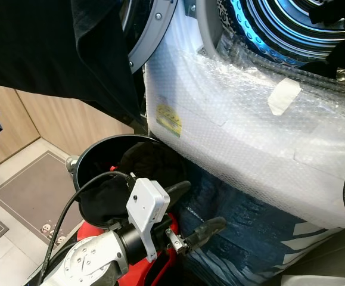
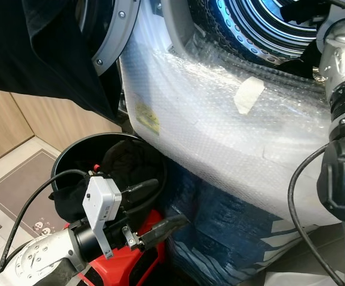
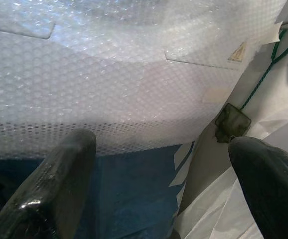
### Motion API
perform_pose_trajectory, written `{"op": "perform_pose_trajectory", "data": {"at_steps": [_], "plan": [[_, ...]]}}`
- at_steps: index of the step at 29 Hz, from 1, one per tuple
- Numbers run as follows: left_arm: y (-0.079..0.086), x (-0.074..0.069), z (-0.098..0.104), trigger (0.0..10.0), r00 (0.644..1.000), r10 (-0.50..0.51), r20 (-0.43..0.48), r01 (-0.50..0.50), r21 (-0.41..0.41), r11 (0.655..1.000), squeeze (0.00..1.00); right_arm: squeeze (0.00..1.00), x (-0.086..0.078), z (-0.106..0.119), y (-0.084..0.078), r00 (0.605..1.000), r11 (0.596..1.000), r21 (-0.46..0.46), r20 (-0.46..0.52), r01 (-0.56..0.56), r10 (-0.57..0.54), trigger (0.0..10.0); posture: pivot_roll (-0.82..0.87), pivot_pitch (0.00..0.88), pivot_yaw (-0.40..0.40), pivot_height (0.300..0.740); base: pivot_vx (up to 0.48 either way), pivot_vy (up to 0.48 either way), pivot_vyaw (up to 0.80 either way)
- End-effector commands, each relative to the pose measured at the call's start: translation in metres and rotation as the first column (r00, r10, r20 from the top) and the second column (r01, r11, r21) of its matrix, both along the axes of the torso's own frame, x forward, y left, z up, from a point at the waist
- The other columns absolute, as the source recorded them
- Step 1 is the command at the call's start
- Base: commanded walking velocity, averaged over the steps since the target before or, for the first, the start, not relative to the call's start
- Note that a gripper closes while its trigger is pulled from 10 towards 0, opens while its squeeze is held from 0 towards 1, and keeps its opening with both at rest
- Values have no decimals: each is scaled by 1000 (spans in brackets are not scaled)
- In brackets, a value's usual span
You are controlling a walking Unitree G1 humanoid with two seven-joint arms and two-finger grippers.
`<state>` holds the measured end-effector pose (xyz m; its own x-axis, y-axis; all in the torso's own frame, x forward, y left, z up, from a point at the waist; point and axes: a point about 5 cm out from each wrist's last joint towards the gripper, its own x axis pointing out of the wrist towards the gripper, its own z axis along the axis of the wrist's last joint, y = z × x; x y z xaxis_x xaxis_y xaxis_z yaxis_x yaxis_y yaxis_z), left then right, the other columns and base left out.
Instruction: Clothes washing
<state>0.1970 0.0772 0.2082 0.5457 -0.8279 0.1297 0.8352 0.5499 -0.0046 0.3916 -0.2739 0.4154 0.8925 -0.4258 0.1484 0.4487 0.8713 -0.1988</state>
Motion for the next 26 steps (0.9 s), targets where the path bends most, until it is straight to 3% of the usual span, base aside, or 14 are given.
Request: {"op": "perform_pose_trajectory", "data": {"at_steps": [1,12,14,17,18,19,20,21,25,26], "plan": [[0,1,0,10000,1000,-23,-5,23,-5,1000,0,1000,-5,4,-9,1000,1000,17,5,27,-27,10000,5,138,-87,740,0,0,0],[1,7,2,10000,999,-37,13,37,3,999,0,1000,-5,7,-8,1000,1000,-29,2,-5,5,10000,-5,112,-68,740,0,0,0],[2,10,2,10000,999,-21,28,21,7,1000,0,1000,-4,12,-3,997,996,-43,33,-74,75,10000,-3,102,-65,740,0,0,0],[5,16,3,10000,998,14,57,-15,19,1000,0,1000,-1,13,7,966,968,54,102,-245,239,10000,-1,92,-60,740,0,0,0],[6,17,3,10000,998,20,60,-21,19,1000,0,894,-1,14,9,952,956,50,117,-289,281,10000,0,90,-59,740,0,0,0],[6,18,3,10000,998,23,62,-24,19,1000,0,894,-1,14,10,944,948,43,123,-315,308,10000,0,85,-57,740,0,0,0],[8,21,4,10000,996,48,73,-49,12,999,0,55,-1,14,15,898,902,74,164,-424,409,10000,1,74,-53,740,0,0,0],[10,24,5,10000,995,63,80,-64,10,998,0,0,-1,14,17,854,861,78,200,-502,480,10000,1,67,-50,740,0,0,0],[13,28,7,10000,992,88,86,-89,3,996,0,0,-3,10,18,783,795,71,244,-602,572,10000,2,53,-43,740,0,0,0],[14,30,7,10000,991,103,87,-103,-6,995,0,0,-4,7,19,746,761,56,261,-646,613,10000,2,53,-43,740,0,0,0]]}}
